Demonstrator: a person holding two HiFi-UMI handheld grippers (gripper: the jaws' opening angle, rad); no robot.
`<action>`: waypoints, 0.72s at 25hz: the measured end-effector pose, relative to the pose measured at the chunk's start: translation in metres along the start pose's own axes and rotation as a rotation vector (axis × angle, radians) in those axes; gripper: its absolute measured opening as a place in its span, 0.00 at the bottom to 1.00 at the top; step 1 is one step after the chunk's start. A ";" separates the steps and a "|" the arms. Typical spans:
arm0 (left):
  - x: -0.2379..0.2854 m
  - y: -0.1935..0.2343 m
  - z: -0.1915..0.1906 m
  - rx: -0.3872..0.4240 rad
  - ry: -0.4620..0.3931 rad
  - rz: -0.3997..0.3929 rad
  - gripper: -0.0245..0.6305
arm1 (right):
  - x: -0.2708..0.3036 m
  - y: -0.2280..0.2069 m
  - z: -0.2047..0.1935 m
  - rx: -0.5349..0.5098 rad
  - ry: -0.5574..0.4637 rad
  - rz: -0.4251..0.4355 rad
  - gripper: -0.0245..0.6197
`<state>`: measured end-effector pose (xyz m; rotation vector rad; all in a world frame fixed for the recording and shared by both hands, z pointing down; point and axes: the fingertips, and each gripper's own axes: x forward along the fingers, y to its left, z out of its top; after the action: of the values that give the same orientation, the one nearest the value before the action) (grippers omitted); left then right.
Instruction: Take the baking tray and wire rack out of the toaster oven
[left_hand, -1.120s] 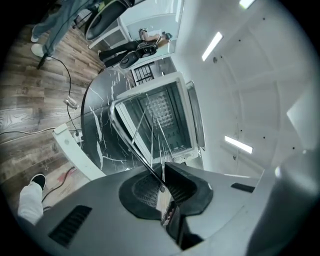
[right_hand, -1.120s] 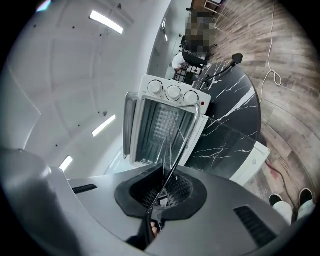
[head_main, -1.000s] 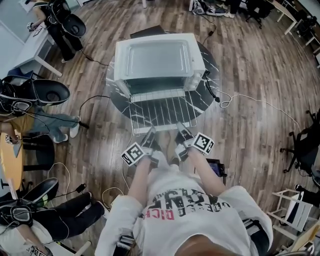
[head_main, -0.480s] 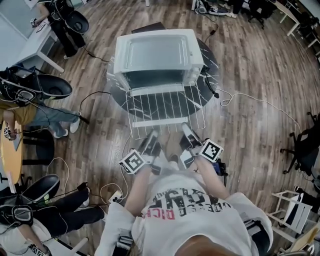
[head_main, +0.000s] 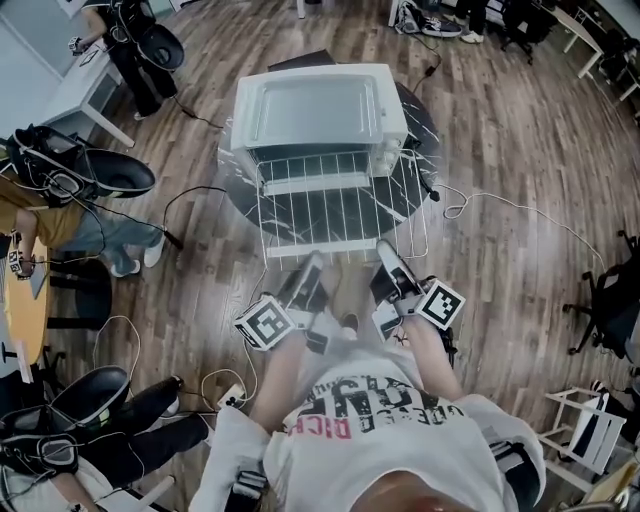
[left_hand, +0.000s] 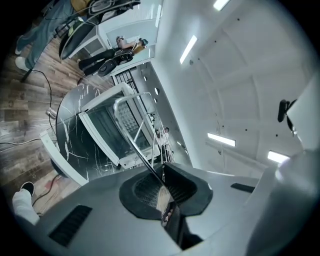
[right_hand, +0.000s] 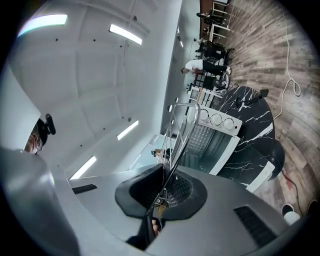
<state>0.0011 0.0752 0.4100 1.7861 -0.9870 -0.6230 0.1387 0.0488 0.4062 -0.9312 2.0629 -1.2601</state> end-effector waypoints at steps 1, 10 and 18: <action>0.002 -0.004 0.003 0.002 -0.001 -0.002 0.06 | 0.003 0.003 0.002 -0.001 0.007 0.003 0.05; 0.025 0.001 0.036 -0.026 -0.012 0.010 0.06 | 0.044 0.003 0.016 0.012 0.029 0.011 0.05; 0.063 0.016 0.079 -0.052 0.020 0.012 0.06 | 0.096 -0.010 0.031 0.024 0.037 -0.030 0.05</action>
<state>-0.0304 -0.0209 0.3935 1.7365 -0.9589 -0.6166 0.1059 -0.0462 0.3934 -0.9377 2.0645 -1.3236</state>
